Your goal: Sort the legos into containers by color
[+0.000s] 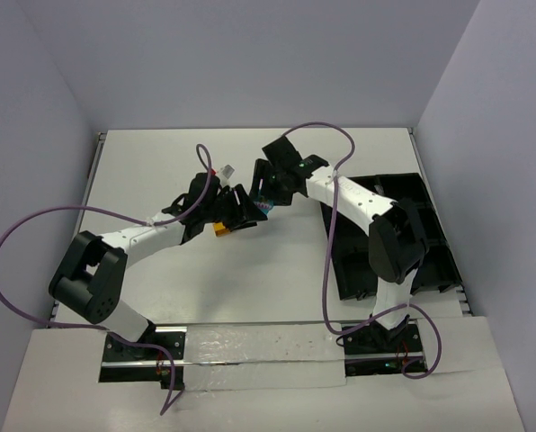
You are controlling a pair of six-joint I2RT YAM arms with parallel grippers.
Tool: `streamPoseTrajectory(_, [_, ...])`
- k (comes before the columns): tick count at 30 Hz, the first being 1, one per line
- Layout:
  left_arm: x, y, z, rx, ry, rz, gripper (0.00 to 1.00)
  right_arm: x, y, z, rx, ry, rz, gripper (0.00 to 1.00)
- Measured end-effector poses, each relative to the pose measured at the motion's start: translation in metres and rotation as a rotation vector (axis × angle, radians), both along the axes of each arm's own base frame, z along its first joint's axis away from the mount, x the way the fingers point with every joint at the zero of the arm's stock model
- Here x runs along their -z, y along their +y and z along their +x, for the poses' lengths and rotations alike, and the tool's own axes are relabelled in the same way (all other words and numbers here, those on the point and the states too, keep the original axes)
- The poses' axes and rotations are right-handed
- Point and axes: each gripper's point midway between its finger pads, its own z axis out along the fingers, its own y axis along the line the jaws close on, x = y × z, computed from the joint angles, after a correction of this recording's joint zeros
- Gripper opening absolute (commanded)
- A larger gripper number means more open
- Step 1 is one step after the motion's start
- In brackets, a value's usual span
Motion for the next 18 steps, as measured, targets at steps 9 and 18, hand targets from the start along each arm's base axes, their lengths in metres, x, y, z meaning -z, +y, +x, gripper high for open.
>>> streamPoseTrajectory(9, [0.002, 0.003, 0.004, -0.035, 0.002, 0.009, 0.62, -0.005, 0.003, 0.001, -0.006, -0.010, 0.019, 0.47])
streamPoseTrajectory(18, [-0.005, 0.013, 0.011, -0.109, -0.043, 0.026, 0.62, -0.008, 0.011, -0.003, -0.020, 0.009, 0.067, 0.47])
